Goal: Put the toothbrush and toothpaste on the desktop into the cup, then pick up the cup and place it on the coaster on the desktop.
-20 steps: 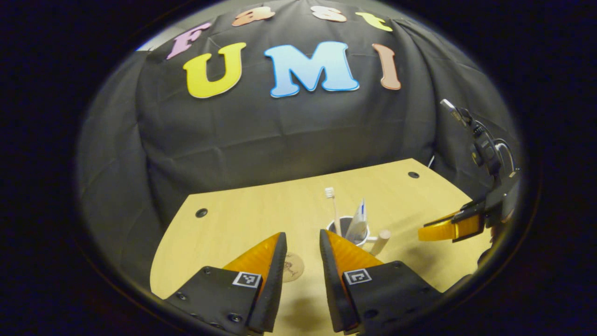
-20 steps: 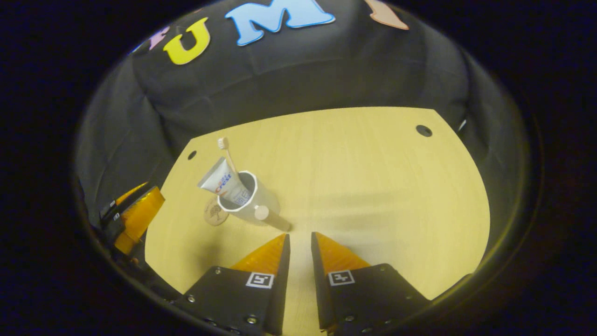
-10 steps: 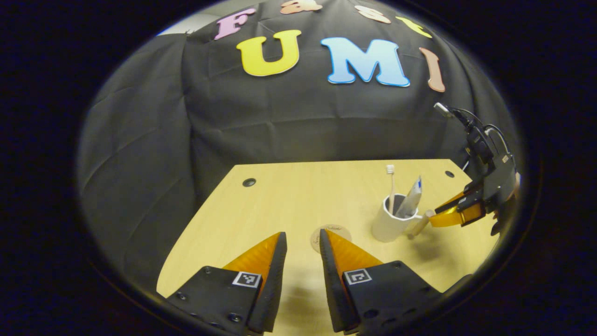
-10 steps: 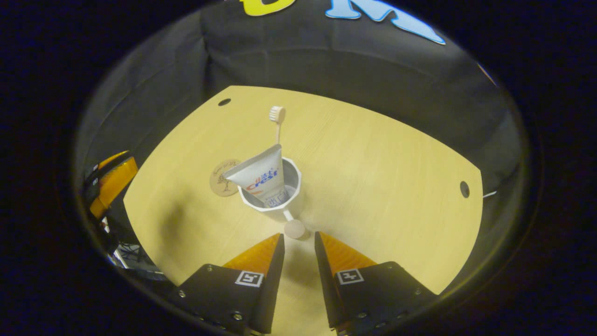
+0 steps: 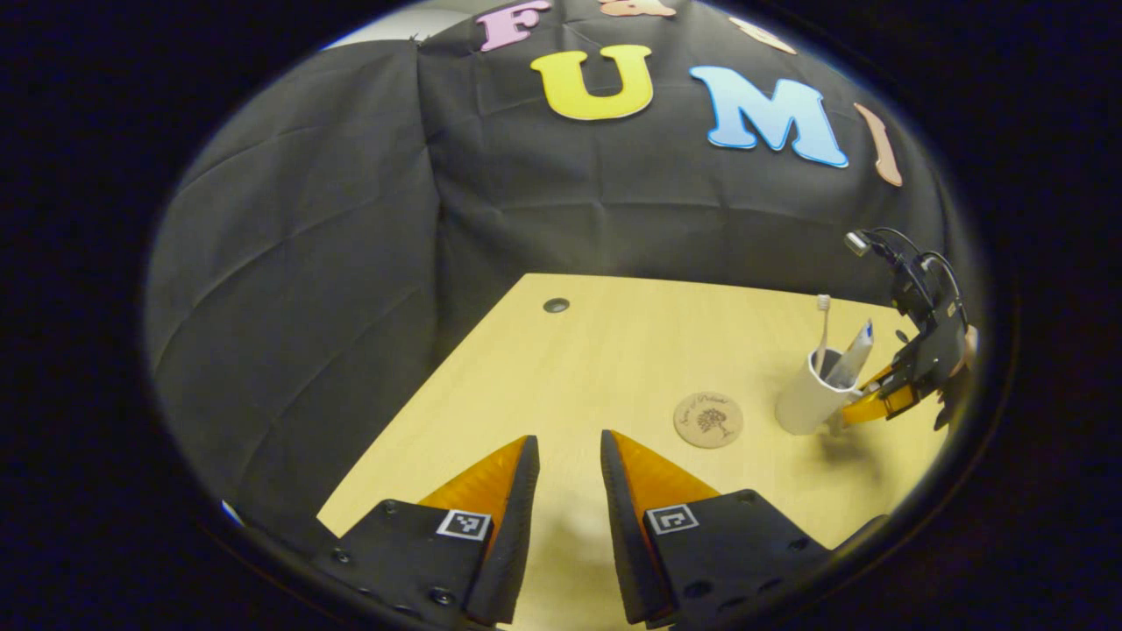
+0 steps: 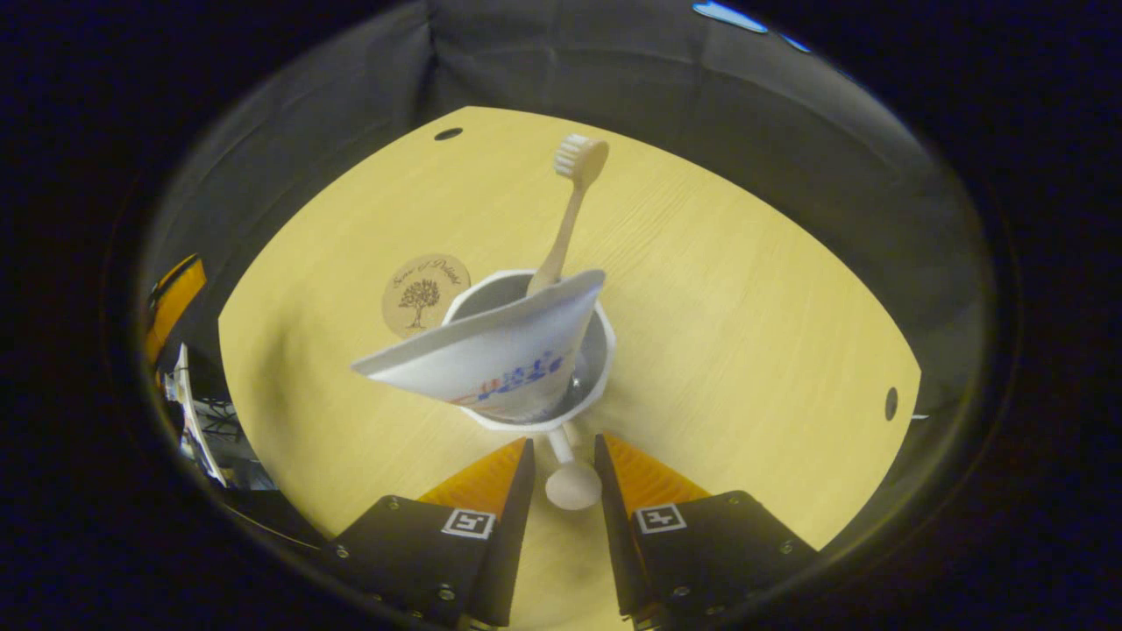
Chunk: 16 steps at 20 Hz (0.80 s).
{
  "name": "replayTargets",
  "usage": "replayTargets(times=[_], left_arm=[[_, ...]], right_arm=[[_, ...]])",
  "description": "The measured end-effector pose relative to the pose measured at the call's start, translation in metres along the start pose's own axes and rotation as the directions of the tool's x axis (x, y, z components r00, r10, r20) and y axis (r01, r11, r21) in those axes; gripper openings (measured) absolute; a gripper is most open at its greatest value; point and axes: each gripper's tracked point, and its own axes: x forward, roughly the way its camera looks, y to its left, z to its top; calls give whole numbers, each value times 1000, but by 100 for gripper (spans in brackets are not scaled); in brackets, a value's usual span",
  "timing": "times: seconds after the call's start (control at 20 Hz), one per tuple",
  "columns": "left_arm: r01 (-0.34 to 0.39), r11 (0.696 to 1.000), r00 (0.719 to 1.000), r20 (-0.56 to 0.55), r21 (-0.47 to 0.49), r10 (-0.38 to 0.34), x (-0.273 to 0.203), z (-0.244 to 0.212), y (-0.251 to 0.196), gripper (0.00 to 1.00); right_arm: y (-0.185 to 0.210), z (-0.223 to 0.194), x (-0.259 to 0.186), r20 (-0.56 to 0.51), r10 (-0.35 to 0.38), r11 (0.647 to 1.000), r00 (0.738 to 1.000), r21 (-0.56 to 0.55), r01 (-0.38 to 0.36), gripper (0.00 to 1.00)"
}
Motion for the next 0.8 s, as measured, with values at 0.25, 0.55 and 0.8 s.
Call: replayTargets(times=[0.25,0.55,0.8], left_arm=[[-24,999,1000,-19,-34,24,0,-11,13,51],[-2,1000,1000,-3,-10,2,-3,-3,5,50],[1,1000,1000,-5,-3,-1,0,-3,5,50]], right_arm=[[-4,1,2,4,-20,1000,1000,0,20,21],[-3,6,-1,49,-23,999,999,34,21,16],[4,17,-5,95,-18,998,995,62,12,16]])
